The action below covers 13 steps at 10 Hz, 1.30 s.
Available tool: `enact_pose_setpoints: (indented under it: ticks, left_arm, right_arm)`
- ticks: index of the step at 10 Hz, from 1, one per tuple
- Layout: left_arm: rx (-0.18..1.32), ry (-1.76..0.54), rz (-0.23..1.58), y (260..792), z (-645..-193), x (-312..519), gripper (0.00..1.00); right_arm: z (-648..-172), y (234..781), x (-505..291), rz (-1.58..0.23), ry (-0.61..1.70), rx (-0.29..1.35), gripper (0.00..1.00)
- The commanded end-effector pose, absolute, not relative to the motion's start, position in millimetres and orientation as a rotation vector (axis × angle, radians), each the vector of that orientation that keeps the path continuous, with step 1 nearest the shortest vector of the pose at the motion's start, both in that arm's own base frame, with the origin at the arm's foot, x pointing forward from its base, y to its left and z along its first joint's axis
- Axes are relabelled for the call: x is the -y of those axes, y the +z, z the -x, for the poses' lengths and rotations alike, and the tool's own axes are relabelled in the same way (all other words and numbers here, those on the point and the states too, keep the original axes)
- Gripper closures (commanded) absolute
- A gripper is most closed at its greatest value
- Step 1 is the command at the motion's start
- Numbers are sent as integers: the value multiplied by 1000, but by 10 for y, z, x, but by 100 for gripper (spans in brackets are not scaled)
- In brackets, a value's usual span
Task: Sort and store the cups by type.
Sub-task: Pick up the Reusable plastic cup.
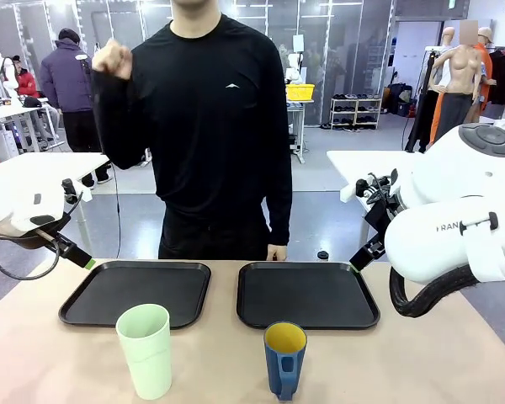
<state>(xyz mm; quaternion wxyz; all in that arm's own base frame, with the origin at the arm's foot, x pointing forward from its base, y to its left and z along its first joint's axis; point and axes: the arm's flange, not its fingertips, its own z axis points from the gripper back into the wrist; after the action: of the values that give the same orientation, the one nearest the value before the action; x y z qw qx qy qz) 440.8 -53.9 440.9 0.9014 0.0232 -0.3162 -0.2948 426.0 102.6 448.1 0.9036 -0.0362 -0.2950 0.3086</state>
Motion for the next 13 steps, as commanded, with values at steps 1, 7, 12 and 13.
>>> enact_pose_setpoints:
  ticks: [1, 7, 12, 13]
  left_arm:
    - [657, -603, -41, 4413, -4401, 524, 0]
    - [657, -603, -41, 4413, -4401, 524, 0]
    - [657, -603, -41, 4413, -4401, 524, 0]
    - [657, -603, -41, 4413, -4401, 524, 0]
  right_arm:
    - [-4270, 4497, -1020, 75, 638, 611, 0]
    - [-4270, 4497, -1020, 75, 638, 611, 0]
    - [-4270, 4497, -1020, 75, 638, 611, 0]
    - [-4270, 4497, -1020, 75, 638, 611, 0]
